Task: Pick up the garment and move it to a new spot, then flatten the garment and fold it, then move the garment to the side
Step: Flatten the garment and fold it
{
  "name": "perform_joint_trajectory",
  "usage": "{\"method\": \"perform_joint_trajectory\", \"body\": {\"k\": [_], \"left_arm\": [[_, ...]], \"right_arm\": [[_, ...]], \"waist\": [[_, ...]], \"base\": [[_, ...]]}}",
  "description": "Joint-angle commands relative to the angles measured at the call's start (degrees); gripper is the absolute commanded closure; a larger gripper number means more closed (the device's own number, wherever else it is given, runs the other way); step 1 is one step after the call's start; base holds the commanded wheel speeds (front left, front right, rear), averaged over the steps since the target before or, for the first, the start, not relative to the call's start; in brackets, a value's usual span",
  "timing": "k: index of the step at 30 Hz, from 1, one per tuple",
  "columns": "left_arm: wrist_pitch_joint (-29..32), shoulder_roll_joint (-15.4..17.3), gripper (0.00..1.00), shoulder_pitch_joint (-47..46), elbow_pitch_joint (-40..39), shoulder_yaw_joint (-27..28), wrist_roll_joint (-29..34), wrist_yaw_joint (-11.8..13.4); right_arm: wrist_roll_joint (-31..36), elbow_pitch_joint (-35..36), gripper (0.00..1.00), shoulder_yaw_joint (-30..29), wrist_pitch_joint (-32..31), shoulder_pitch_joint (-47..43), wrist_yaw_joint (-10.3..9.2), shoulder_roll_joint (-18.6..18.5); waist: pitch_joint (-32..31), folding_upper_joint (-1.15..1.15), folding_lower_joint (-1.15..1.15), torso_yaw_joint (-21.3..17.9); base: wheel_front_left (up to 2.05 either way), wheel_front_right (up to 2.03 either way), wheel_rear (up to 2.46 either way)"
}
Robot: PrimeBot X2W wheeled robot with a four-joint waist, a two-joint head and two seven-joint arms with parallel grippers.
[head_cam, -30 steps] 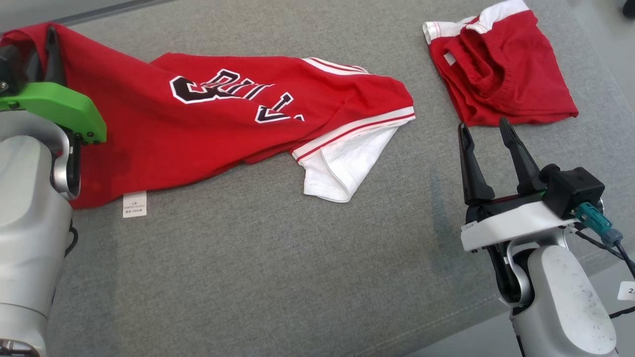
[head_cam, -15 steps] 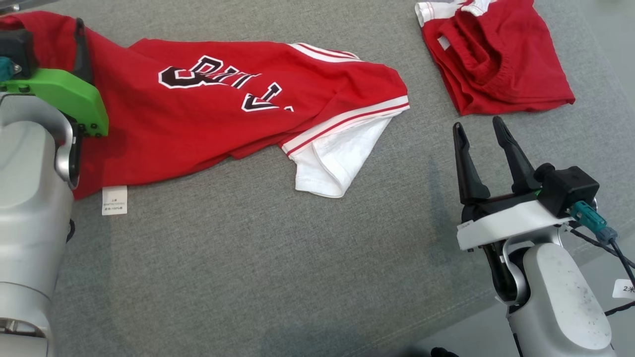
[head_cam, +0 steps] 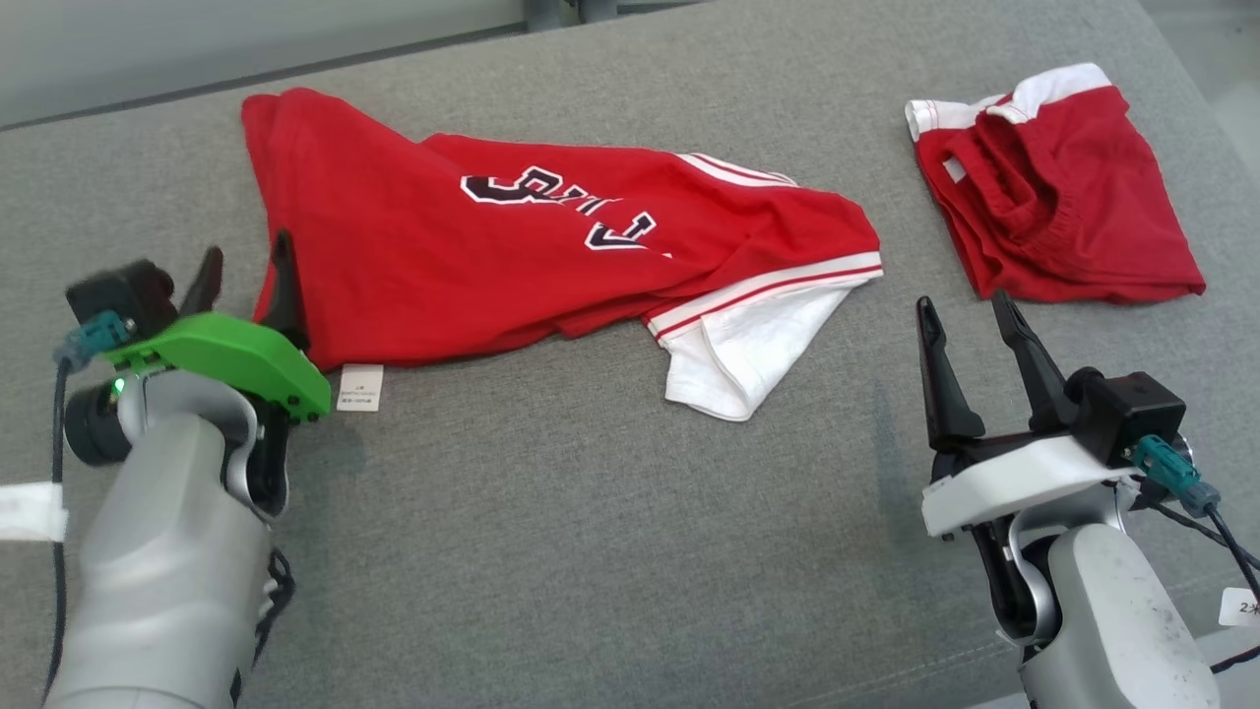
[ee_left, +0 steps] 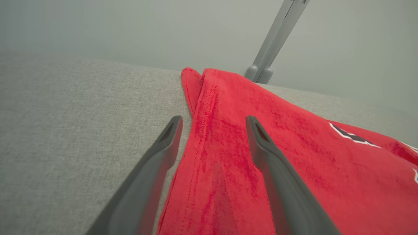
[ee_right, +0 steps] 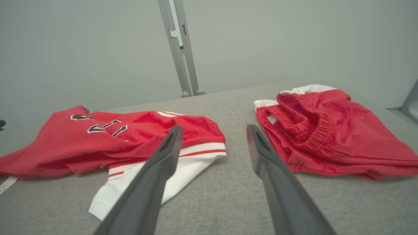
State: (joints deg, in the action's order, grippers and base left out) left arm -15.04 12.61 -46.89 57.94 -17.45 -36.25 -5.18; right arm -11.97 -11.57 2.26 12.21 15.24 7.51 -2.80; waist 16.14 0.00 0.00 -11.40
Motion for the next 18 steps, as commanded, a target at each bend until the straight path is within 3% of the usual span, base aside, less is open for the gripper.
{"method": "perform_joint_trajectory", "body": {"k": [1,11,18], "left_arm": [[0.3,-0.9,0.0,3.5,-0.4,1.0,-2.1,-0.6],[8.1,-2.6,0.0,11.7,-2.3,3.1,-8.0,-0.5],[12.5,-4.0,0.0,14.1,-4.5,7.1,-14.4,-0.9]], "right_arm": [[0.4,-0.1,0.0,-0.3,-0.3,-1.4,-0.04,-0.2],[0.6,1.2,0.0,-0.1,-1.4,-2.5,-0.04,-0.2],[0.8,2.1,0.0,-0.1,-1.8,-2.2,-0.04,-0.2]], "waist": [[-4.8,0.0,0.0,4.5],[-5.6,0.0,0.0,5.2],[-4.2,0.0,0.0,3.3]], "base": [[0.0,0.0,0.0],[0.0,0.0,0.0],[0.0,0.0,0.0]]}}
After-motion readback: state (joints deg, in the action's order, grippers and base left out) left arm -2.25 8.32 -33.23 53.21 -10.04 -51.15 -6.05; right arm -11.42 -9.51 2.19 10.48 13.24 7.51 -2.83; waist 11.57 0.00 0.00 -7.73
